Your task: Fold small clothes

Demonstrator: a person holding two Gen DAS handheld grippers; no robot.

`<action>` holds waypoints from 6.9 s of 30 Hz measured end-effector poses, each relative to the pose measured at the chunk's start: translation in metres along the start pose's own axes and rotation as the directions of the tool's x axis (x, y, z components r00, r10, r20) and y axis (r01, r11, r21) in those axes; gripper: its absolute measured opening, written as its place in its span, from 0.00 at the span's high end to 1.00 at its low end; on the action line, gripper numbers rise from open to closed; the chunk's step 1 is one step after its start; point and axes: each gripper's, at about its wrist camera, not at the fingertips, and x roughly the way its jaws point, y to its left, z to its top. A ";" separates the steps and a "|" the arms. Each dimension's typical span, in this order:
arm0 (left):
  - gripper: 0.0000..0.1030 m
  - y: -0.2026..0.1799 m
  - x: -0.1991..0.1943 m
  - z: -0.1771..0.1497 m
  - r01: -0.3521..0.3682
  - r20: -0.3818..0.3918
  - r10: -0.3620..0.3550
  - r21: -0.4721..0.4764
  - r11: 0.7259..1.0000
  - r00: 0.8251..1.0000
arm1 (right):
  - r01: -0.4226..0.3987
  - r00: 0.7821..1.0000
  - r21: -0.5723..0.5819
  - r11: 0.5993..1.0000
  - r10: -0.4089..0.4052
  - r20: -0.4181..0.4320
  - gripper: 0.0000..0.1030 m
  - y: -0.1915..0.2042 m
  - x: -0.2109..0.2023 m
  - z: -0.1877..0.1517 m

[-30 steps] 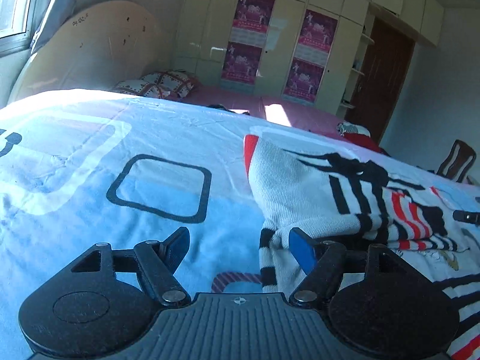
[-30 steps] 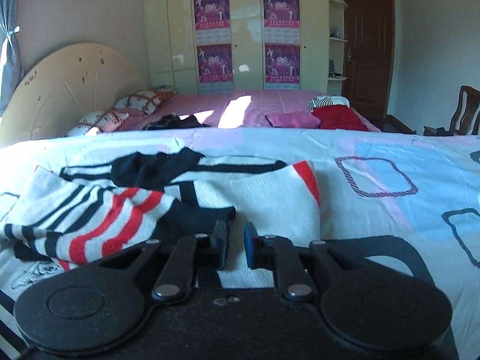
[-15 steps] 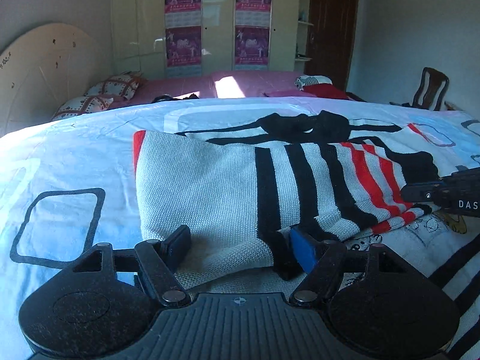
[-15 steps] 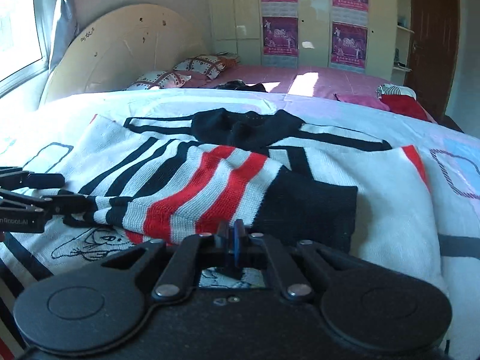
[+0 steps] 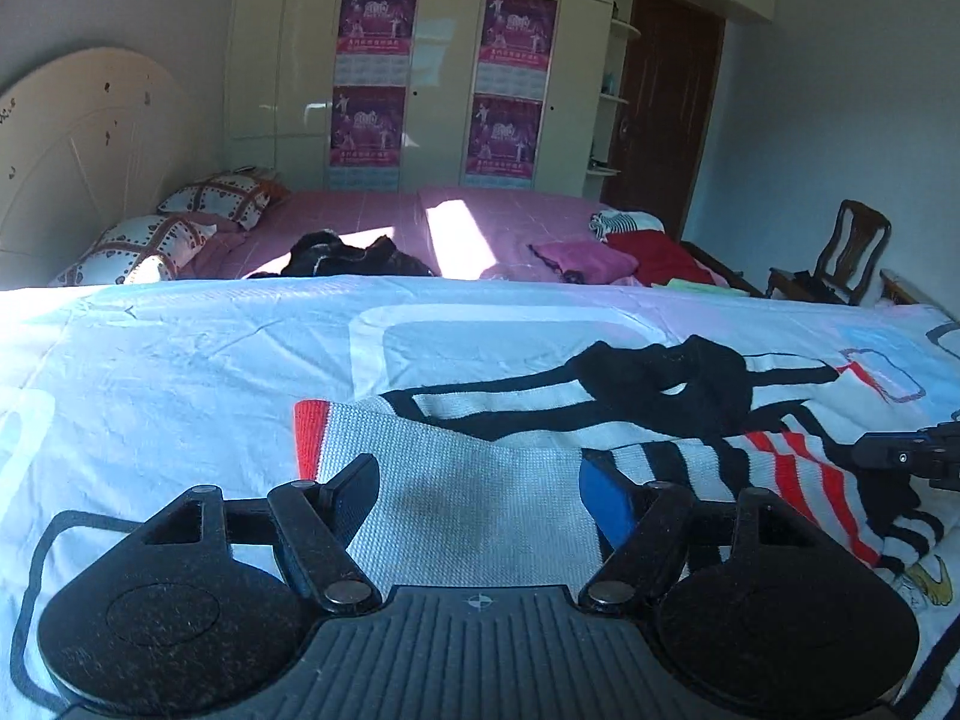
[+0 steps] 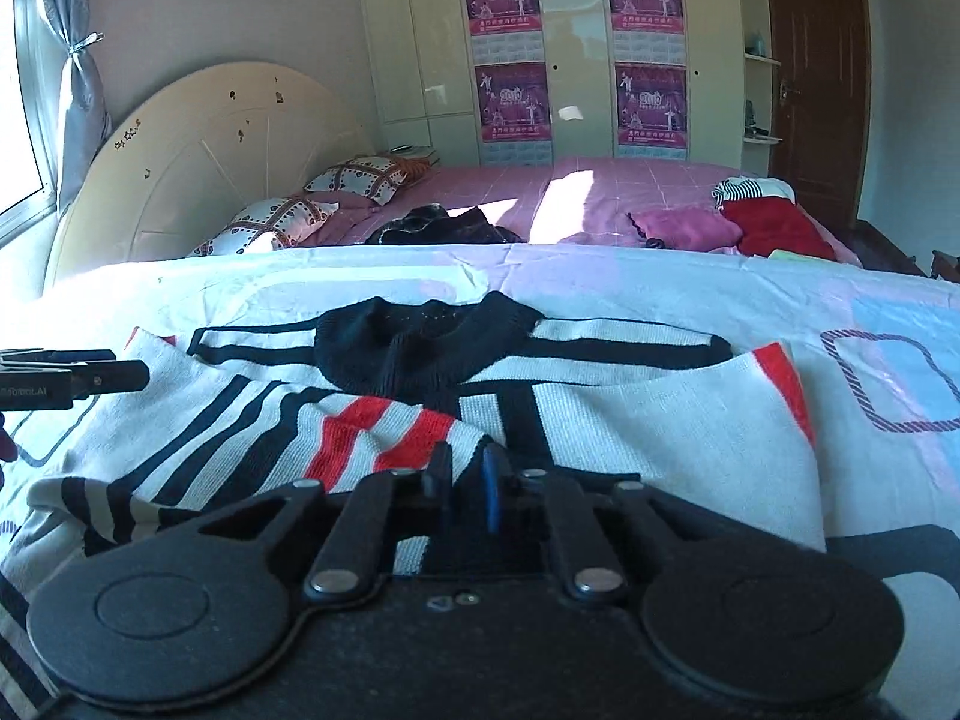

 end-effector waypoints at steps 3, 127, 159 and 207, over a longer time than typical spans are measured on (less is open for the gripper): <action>0.29 0.013 0.034 -0.001 -0.059 -0.070 0.060 0.014 0.998 0.996 | -0.005 1.000 0.022 1.000 0.006 -0.029 0.92 0.001 0.020 0.000; 0.59 -0.041 -0.264 -0.271 0.278 -0.018 -0.403 -0.696 0.662 0.915 | -0.172 0.956 0.647 0.743 0.284 -0.071 0.67 -0.079 -0.298 -0.252; 0.96 -0.033 -0.291 -0.234 0.245 0.110 -0.227 -0.619 0.746 0.968 | -0.178 0.983 0.393 0.902 0.178 0.036 0.94 -0.063 -0.312 -0.206; 0.29 0.043 0.039 0.009 0.176 -0.032 -0.203 -0.373 0.911 0.979 | 0.055 0.998 0.244 0.968 -0.055 -0.009 0.59 -0.123 0.035 0.046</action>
